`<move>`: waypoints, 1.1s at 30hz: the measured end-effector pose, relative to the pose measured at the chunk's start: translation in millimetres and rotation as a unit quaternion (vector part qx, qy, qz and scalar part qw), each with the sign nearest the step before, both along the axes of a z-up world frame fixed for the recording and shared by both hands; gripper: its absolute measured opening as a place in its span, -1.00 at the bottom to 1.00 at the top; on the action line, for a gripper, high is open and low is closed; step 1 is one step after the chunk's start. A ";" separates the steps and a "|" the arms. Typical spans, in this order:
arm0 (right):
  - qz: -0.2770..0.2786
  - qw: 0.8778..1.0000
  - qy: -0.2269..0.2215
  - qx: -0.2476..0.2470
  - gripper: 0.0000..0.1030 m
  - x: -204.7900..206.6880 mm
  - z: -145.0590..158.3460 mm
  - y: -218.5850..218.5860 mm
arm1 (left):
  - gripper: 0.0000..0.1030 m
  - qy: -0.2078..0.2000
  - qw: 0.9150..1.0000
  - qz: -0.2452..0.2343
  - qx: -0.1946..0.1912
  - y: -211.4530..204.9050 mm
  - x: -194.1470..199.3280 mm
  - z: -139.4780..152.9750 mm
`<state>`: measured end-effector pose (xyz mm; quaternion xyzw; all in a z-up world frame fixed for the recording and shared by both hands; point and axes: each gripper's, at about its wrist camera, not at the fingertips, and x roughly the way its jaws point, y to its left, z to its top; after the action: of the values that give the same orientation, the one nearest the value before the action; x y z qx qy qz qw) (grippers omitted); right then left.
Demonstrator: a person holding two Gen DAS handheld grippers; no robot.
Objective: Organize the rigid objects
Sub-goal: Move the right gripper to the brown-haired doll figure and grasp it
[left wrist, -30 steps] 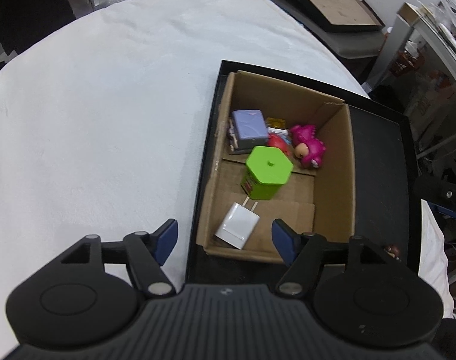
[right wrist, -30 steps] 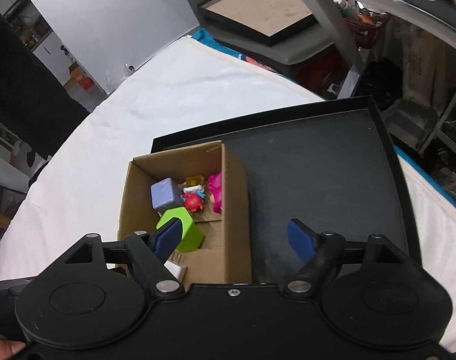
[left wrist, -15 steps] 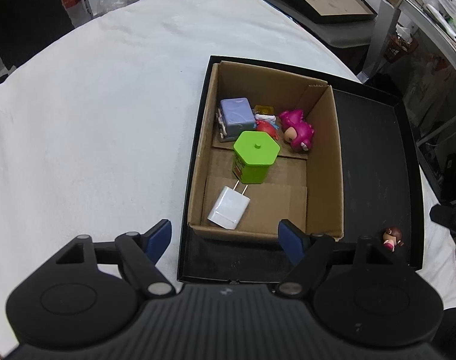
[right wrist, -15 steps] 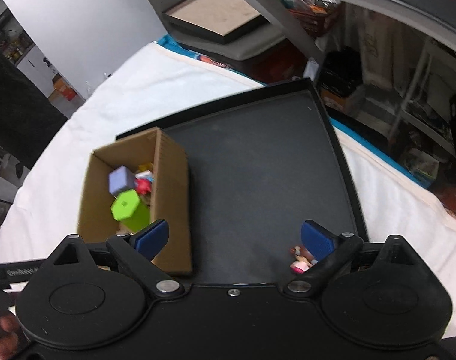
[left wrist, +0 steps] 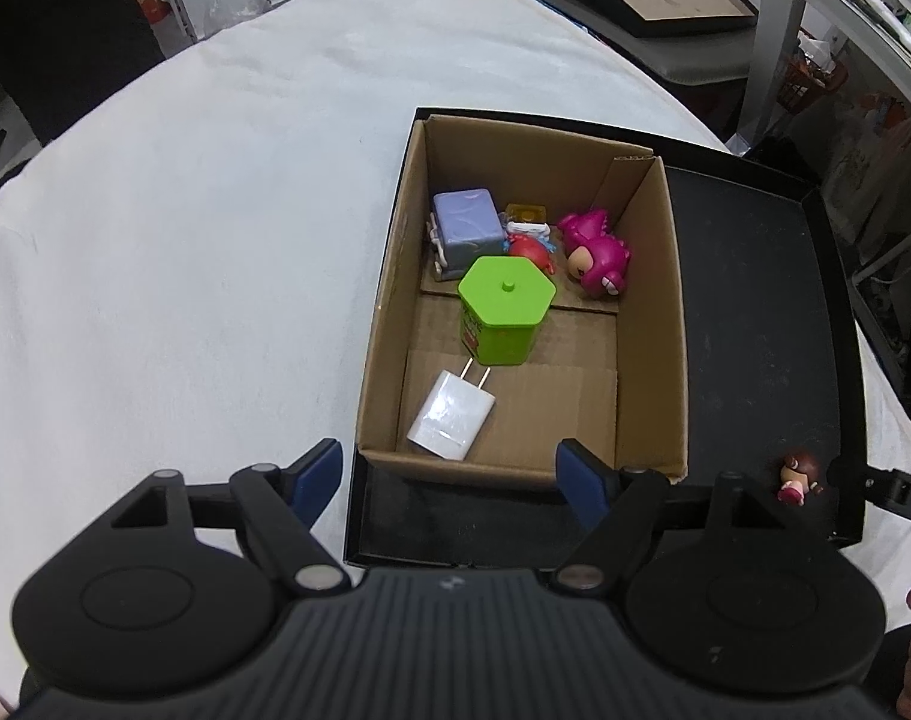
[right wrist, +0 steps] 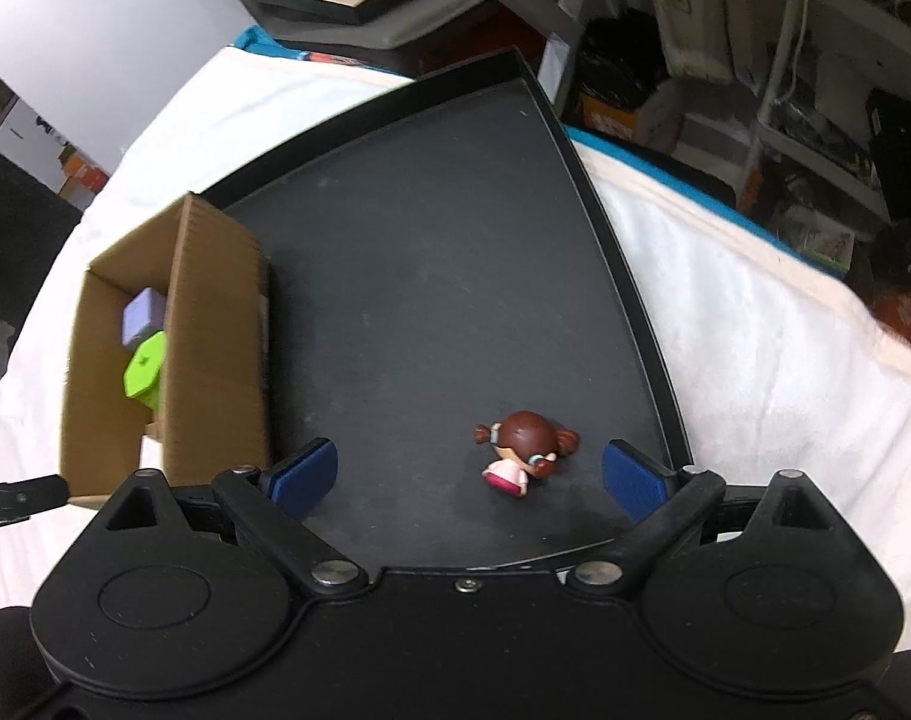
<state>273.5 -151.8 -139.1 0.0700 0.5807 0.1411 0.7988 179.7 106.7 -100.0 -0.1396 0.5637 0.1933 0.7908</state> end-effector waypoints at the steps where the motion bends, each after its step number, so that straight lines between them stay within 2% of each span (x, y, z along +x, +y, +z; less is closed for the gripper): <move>1: 0.000 1.000 0.001 -0.002 0.86 1.1 -3.3 -0.6 | 0.49 0.002 1.000 0.001 0.003 -0.4 0.8 -0.2; 13: 0.013 0.999 0.017 -0.025 0.83 12.6 -43.1 2.3 | 0.49 0.024 1.000 0.006 0.019 -6.2 15.9 -9.8; 22: 0.021 0.999 0.025 -0.040 0.74 20.1 -59.5 13.8 | 0.49 0.031 0.999 0.010 0.025 -6.7 21.7 -12.3; 29: 0.032 0.998 0.020 -0.051 0.41 25.3 -64.7 24.2 | 0.49 0.027 0.999 0.014 0.027 -2.5 20.2 -9.4; 31: 0.035 0.998 0.015 -0.056 0.22 27.5 -63.0 25.3 | 0.49 0.025 0.999 0.017 0.025 0.0 18.7 -9.1; 33: 0.036 0.997 0.016 -0.059 -0.21 30.1 -61.3 25.2 | 0.49 0.024 0.999 0.020 0.023 2.3 17.1 -9.3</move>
<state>303.5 -126.6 -200.4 0.0041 0.6025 0.1341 0.7867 196.8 109.0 -109.3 -0.1278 0.5753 0.2249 0.7759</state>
